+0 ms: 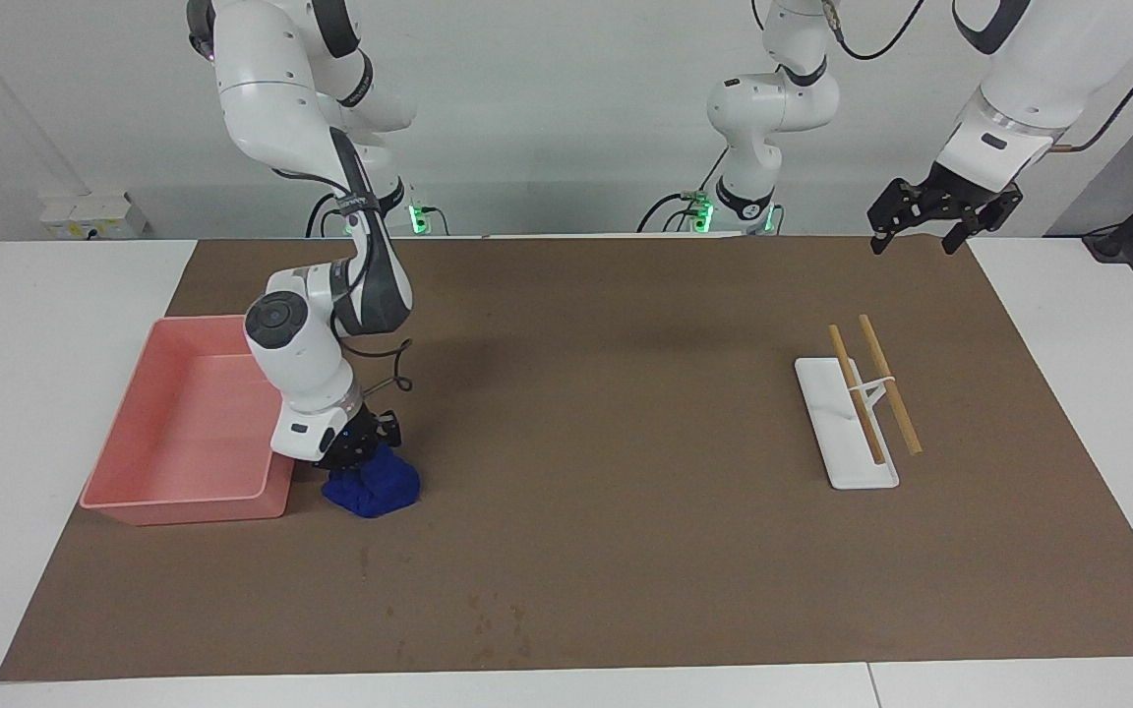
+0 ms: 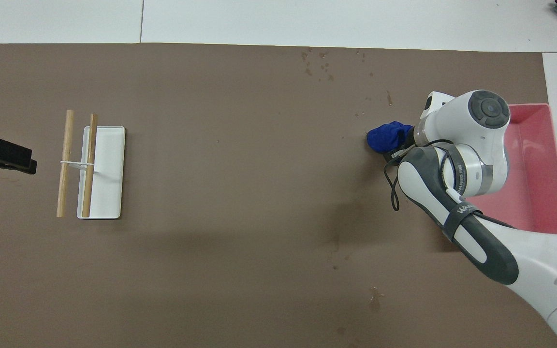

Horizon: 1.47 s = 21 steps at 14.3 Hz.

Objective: Wipe water with towel using both arms

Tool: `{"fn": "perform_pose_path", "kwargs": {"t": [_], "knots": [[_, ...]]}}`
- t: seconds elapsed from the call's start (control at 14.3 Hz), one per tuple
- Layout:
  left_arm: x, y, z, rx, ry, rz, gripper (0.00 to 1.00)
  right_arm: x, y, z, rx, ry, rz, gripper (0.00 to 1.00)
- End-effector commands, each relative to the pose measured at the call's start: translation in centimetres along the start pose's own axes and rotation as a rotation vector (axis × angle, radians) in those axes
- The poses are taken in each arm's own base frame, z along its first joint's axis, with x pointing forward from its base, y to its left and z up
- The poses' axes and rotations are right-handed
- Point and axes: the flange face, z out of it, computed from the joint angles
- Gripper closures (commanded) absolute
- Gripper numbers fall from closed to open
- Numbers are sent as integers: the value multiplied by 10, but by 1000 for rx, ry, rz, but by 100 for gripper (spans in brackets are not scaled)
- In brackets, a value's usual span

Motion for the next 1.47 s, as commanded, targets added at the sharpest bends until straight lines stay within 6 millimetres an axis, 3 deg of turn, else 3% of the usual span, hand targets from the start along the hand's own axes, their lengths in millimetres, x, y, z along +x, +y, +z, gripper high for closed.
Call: {"fn": "perform_pose_path", "kwargs": {"t": [0.0,1.4], "knots": [[-7,-2,2,15,8,-11,0,-29,-9,18,78,-113,53,100],[-8,4,5,16,-3,-3,0,-110,-50,8,210,-183,167,100]]}}
